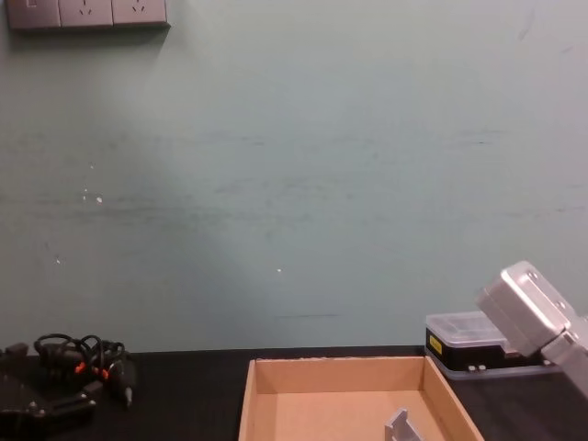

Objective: Use one hand to pick up the angle iron from the table and place it into the box.

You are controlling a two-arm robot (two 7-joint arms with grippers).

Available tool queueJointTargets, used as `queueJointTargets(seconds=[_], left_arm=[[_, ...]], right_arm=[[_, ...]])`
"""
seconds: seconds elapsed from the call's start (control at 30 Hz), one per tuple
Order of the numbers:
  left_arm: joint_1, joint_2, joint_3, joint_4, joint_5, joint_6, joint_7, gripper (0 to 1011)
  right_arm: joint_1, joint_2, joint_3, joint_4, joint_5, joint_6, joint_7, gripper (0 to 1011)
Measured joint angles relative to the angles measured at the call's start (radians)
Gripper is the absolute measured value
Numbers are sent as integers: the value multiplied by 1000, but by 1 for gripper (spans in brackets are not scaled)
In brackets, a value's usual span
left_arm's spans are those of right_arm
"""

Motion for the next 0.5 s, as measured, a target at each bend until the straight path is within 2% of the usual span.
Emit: queueJointTargets(seconds=[0.5], left_arm=[[0,0,0,0,0,0,0,1000]], right_arm=[[7,-3,-5,5,-2,-3,8,518]])
